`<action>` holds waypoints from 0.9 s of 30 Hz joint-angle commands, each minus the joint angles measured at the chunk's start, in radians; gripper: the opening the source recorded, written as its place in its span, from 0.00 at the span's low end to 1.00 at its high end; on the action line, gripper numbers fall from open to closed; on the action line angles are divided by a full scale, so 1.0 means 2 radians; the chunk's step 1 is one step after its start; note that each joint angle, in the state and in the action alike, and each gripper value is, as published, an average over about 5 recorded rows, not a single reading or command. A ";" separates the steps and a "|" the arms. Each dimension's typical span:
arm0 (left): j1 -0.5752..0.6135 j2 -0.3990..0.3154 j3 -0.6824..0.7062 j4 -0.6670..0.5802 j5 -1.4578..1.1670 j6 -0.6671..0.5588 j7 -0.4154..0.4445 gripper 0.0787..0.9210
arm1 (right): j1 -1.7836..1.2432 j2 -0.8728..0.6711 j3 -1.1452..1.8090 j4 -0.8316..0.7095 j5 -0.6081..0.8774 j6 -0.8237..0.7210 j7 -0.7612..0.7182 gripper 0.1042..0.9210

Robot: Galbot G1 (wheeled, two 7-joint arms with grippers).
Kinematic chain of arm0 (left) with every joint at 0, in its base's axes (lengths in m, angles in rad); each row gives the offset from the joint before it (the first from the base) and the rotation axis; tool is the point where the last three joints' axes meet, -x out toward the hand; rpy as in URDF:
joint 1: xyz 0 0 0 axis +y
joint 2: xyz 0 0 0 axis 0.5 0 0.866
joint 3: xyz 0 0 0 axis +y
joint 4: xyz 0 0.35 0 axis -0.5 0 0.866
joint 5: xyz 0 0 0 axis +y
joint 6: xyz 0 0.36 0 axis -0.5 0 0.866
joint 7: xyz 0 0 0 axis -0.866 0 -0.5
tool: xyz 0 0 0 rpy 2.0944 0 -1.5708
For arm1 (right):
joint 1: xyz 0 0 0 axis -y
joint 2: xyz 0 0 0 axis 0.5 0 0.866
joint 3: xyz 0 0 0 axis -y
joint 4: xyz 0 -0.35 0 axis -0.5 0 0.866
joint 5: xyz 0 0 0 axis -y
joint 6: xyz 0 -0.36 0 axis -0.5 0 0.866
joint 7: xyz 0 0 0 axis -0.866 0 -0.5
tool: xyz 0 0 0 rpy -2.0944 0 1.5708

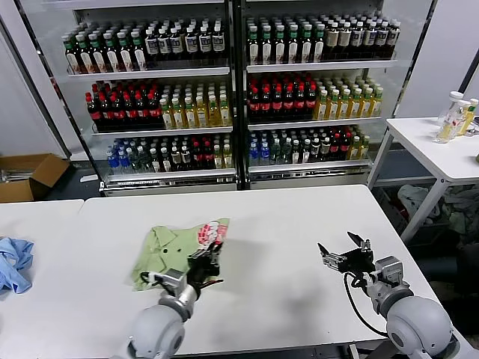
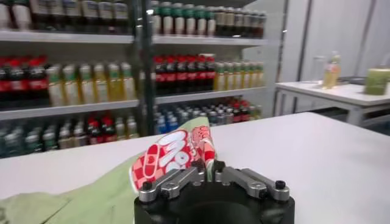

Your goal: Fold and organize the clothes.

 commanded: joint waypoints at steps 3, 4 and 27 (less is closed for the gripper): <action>-0.032 -0.027 0.066 0.058 0.001 -0.062 0.055 0.25 | 0.000 0.000 0.004 0.005 0.004 0.000 -0.001 0.88; -0.028 -0.028 0.062 0.053 -0.011 -0.064 0.058 0.28 | 0.003 0.001 0.001 0.005 0.007 0.000 -0.002 0.88; 0.149 -0.005 -0.220 -0.053 -0.098 -0.114 0.009 0.88 | 0.253 0.246 -0.267 -0.239 0.107 0.033 0.053 0.88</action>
